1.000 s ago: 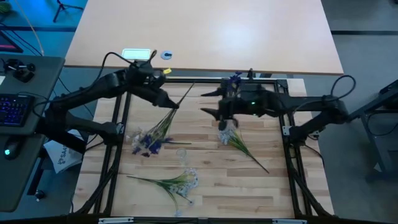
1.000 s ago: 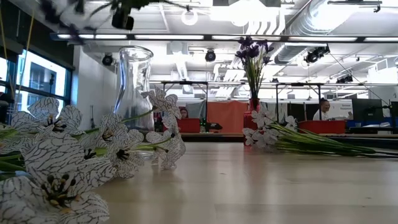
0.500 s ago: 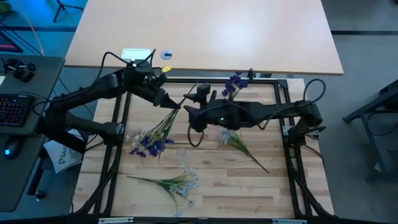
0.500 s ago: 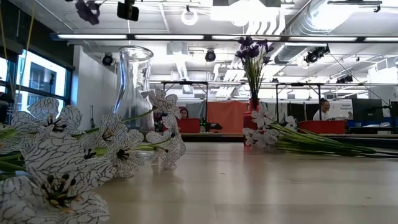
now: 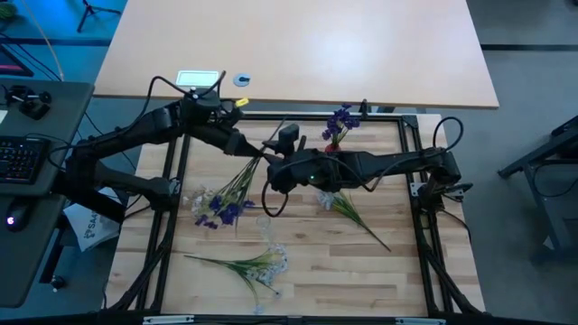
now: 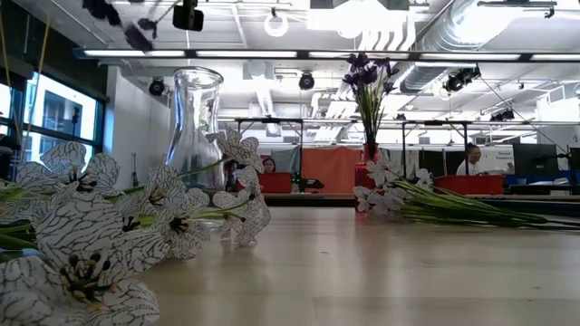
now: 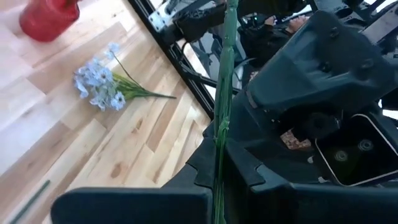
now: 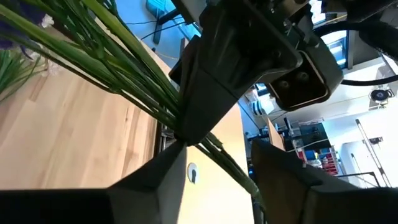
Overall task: Sort flowers into vase by color
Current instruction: Put the violet flowers into the red vase
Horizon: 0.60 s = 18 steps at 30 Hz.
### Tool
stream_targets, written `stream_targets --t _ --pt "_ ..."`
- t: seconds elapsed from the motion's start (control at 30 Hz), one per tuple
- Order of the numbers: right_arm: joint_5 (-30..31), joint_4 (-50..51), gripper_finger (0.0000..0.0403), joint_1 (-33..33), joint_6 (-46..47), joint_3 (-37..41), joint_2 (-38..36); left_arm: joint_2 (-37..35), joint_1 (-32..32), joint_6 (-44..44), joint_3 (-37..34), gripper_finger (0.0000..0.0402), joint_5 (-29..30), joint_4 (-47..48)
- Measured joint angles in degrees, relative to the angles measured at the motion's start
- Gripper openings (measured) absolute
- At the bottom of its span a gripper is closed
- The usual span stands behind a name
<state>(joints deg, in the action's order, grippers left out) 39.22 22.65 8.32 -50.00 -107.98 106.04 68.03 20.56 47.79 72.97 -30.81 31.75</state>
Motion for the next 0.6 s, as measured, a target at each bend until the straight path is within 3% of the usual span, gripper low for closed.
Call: stream_targets --t 0.27,0.43,0.6 --pt "-0.7 1.0 0.0080 -1.0 0.0 0.1 0.0 0.0 0.1 0.9 0.0 0.0002 0.5 -0.1" --pt "-0.8 0.8 0.0081 -1.1 -2.7 0.1 0.0 0.0 -0.9 3.4 0.0 0.0002 0.4 0.0" --pt "-0.5 0.8 0.0110 -1.2 -8.2 0.1 0.0 0.0 -2.1 8.8 0.0 0.0003 -1.8 -0.6"
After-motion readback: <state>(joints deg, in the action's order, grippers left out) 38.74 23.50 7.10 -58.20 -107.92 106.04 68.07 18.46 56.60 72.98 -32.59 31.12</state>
